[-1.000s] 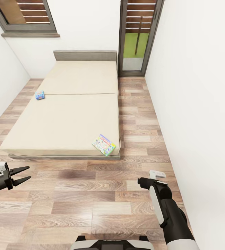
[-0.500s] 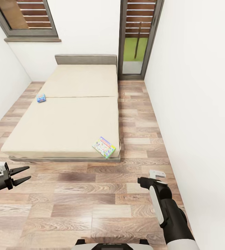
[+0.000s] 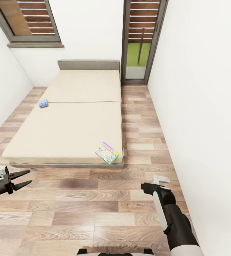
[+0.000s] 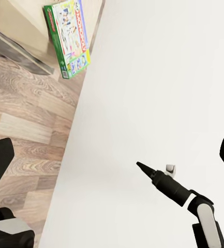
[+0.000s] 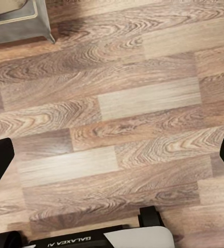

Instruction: Put all the toys in the child's room - the three board games (two on the bed and one on the table), the two jigsaw puzzles on the table, and the tennis ball on the table - inside the toy box on the table in the child's room.

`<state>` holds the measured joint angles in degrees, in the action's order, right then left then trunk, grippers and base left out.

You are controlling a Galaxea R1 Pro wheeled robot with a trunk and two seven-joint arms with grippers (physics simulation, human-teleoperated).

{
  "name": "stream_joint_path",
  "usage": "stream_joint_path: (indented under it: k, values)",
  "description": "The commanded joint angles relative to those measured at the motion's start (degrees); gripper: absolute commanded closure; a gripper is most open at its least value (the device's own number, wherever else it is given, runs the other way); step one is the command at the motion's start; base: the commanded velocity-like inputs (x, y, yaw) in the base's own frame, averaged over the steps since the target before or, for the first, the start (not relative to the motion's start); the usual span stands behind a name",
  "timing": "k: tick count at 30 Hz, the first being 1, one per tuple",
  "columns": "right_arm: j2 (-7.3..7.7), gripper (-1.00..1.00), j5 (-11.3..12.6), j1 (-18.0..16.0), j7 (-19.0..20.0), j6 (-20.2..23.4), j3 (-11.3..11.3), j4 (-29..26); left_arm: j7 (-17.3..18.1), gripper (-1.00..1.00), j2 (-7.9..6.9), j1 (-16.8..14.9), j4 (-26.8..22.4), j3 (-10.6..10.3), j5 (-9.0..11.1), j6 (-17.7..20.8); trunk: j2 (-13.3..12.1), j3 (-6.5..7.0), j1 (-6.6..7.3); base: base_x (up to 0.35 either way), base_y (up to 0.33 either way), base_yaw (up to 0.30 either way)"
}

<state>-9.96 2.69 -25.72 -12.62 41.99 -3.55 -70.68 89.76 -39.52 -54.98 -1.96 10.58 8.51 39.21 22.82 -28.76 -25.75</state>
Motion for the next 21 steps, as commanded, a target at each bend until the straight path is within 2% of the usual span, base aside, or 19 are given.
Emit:
stream_joint_path:
  k: [1,21]
  values:
    - [-0.04,-1.00,0.30,-0.03,-0.30,0.22,-0.05,-0.04,0.24,-1.00,0.01,-0.04,0.03,-0.19,0.10,0.61,0.09,0.01,-0.04,0.000,0.000,0.000]
    - [-0.04,-1.00,0.30,-0.03,-0.30,0.19,-0.05,0.02,0.24,-1.00,0.06,-0.04,0.03,-0.21,0.02,0.59,0.09,1.88,-0.04,0.000,0.000,0.000]
